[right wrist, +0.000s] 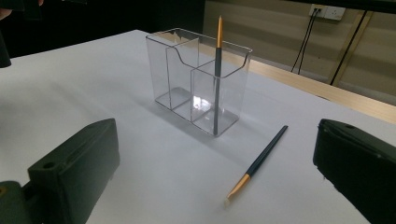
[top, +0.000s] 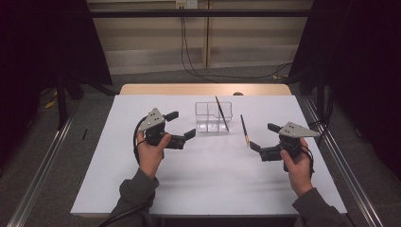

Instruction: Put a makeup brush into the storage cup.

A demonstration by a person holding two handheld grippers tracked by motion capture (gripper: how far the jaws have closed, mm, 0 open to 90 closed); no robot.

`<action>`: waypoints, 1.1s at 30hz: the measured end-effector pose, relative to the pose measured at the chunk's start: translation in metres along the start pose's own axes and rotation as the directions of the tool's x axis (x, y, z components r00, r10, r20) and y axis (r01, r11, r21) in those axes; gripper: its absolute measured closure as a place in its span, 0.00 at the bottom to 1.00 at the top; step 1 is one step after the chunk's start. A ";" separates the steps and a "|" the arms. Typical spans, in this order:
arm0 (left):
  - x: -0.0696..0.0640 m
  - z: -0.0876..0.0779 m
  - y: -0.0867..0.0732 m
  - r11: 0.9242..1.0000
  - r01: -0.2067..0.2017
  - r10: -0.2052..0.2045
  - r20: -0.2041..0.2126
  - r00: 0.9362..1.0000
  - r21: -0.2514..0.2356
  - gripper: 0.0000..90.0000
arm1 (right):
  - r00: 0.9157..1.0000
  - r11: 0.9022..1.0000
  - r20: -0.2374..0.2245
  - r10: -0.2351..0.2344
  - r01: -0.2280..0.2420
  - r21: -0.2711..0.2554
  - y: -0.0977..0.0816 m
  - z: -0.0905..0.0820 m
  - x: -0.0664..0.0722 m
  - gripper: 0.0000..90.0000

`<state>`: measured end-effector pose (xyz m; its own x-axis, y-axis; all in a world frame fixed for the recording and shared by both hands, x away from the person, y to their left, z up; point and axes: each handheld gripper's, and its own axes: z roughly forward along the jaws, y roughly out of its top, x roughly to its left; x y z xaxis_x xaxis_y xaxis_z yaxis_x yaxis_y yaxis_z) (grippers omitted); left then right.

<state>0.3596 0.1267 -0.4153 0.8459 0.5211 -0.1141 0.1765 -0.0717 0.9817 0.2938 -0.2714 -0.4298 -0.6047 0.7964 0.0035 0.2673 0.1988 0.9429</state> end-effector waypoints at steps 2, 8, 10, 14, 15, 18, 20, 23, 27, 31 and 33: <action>0.000 0.000 0.000 1.000 0.000 0.000 -0.005 1.000 0.000 0.02 | 1.000 1.000 0.003 0.004 -0.004 0.001 0.001 0.003 0.000 0.00; 0.000 -0.001 0.001 1.000 -0.004 0.004 0.002 1.000 -0.006 0.02 | 1.000 1.000 -0.004 -0.003 0.003 0.012 0.004 0.010 -0.003 0.00; 0.000 -0.002 0.001 1.000 -0.001 0.001 0.000 1.000 -0.006 0.02 | 1.000 1.000 0.005 -0.001 0.001 0.009 0.006 0.012 -0.005 0.00; 0.001 -0.004 0.001 1.000 -0.014 0.014 0.011 1.000 0.005 0.02 | 1.000 1.000 0.008 0.008 -0.008 0.008 0.008 0.016 -0.008 0.00; 0.000 -0.004 0.000 1.000 0.001 -0.001 -0.002 1.000 -0.006 0.02 | 1.000 1.000 0.016 0.005 -0.005 0.007 0.009 0.017 -0.009 0.00; 0.000 -0.004 -0.001 1.000 -0.003 0.003 -0.002 1.000 -0.002 0.02 | 1.000 1.000 0.020 0.007 -0.007 0.010 0.011 0.020 -0.011 0.00; 0.000 -0.005 -0.001 1.000 -0.008 0.008 0.000 1.000 0.002 0.02 | 1.000 1.000 0.023 0.009 -0.009 0.008 0.013 0.022 -0.012 0.00; 0.000 -0.007 -0.001 1.000 -0.005 0.005 -0.003 1.000 0.004 0.02 | 1.000 1.000 0.019 0.011 -0.012 0.008 0.014 0.026 -0.013 0.00; 0.001 -0.011 -0.002 1.000 -0.010 0.010 -0.012 1.000 0.005 0.02 | 1.000 1.000 0.014 0.009 -0.009 0.012 0.016 0.031 -0.013 0.00; 0.001 -0.014 -0.002 1.000 -0.001 0.001 -0.017 1.000 -0.002 0.02 | 1.000 1.000 0.009 0.011 -0.011 0.007 0.019 0.035 -0.013 0.00; 0.002 -0.015 -0.002 1.000 -0.002 0.002 -0.016 1.000 -0.005 0.02 | 1.000 1.000 0.009 0.008 -0.008 0.004 0.019 0.037 -0.012 0.00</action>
<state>0.3530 0.1404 -0.4153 0.8380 0.5347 -0.1093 0.1719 -0.0685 0.9827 0.3344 -0.2561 -0.4242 -0.5960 0.8029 0.0086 0.2754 0.1943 0.9415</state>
